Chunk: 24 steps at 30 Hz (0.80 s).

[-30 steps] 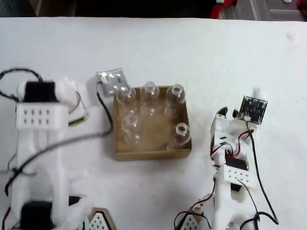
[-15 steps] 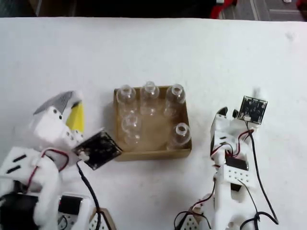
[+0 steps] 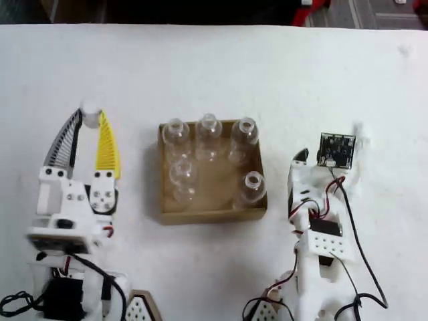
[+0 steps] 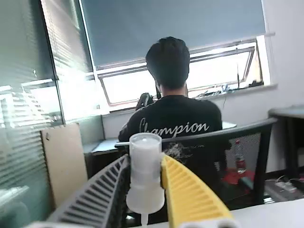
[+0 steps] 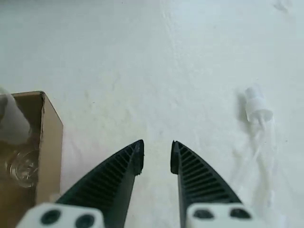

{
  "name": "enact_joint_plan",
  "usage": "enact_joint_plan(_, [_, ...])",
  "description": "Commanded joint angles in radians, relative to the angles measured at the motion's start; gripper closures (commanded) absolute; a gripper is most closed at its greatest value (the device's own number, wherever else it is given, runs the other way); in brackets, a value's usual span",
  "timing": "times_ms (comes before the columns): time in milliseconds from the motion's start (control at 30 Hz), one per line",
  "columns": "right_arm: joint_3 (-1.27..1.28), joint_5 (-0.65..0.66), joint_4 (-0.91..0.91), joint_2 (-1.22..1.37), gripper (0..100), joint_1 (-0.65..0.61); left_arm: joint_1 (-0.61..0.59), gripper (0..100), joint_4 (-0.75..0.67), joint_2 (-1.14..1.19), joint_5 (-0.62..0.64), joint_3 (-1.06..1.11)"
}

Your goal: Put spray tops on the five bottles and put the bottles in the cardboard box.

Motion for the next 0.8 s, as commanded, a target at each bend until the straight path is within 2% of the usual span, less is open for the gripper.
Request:
enact_joint_plan(0, [-0.026, 0.012, -0.025, 0.007, 92.0, -0.013, 0.019, 98, 0.038, 0.074, 0.308, -0.068])
enact_joint_plan(200, [-0.026, 0.006, -0.025, 0.007, 92.0, 0.008, 0.145, 98, 0.138, 0.361, 0.396, -0.359])
enact_joint_plan(300, [-0.026, 0.006, -0.025, 0.007, 92.0, 0.008, 0.16, 98, 0.152, 0.57, 0.434, -0.511])
enact_joint_plan(467, [-0.026, 0.006, -0.025, 0.007, 91.9, 0.008, 0.16, 98, 0.146, 0.874, 0.367, -0.66])
enact_joint_plan(767, [-0.025, 0.005, -0.05, 0.008, 92.0, 0.008, 0.16, 98, 0.146, 1.127, 0.356, -0.867])
